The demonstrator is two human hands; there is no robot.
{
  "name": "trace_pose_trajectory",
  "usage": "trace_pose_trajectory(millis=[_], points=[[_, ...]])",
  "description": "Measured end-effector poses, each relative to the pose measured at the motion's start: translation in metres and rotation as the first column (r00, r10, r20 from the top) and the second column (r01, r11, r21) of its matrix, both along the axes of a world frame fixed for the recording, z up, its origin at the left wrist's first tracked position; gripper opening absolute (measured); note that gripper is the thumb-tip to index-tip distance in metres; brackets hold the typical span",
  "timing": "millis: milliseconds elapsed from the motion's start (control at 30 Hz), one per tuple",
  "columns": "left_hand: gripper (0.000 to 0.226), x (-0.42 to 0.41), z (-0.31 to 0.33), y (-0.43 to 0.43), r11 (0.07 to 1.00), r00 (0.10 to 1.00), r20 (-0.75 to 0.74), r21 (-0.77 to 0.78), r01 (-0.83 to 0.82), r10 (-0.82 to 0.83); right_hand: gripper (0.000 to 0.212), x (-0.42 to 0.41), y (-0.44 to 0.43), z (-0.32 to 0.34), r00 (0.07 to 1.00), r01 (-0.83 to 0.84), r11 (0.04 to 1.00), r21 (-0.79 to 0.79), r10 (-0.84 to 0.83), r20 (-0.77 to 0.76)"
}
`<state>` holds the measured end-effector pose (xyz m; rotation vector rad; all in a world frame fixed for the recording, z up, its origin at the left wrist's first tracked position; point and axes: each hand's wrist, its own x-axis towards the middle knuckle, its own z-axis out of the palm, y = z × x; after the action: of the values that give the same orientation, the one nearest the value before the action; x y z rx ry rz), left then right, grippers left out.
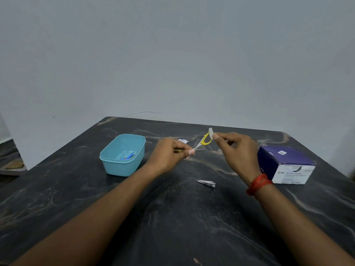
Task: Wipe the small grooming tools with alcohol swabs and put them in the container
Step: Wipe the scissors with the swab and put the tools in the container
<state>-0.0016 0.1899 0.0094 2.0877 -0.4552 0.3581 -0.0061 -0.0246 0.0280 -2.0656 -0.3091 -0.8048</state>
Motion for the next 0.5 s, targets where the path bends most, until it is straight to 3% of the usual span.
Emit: trace_pose_trajectory(millis=[167, 233, 333, 500], points=[[0.013, 0.0, 0.008, 0.008, 0.978, 0.987, 0.158, 0.209, -0.017, -0.017, 0.011, 0.001, -0.006, -0.001, 0.999, -0.03, 0.992, -0.122, 0.031, 0.006], [0.015, 0.002, 0.013, 0.013, 0.948, 0.982, 0.19, 0.317, -0.04, -0.022, 0.013, 0.003, -0.01, -0.001, 0.999, -0.038, 0.961, -0.273, 0.045, 0.019], [0.021, 0.005, 0.017, 0.017, 0.848, 0.967, 0.25, 0.522, -0.089, -0.052, 0.02, 0.007, -0.018, -0.001, 0.998, -0.033, 0.834, -0.551, 0.062, 0.033], [0.022, 0.003, 0.021, 0.013, 0.713, 0.933, 0.341, 0.681, -0.165, -0.11, 0.024, 0.008, -0.017, -0.003, 0.989, 0.02, 0.675, -0.738, 0.092, 0.112]])
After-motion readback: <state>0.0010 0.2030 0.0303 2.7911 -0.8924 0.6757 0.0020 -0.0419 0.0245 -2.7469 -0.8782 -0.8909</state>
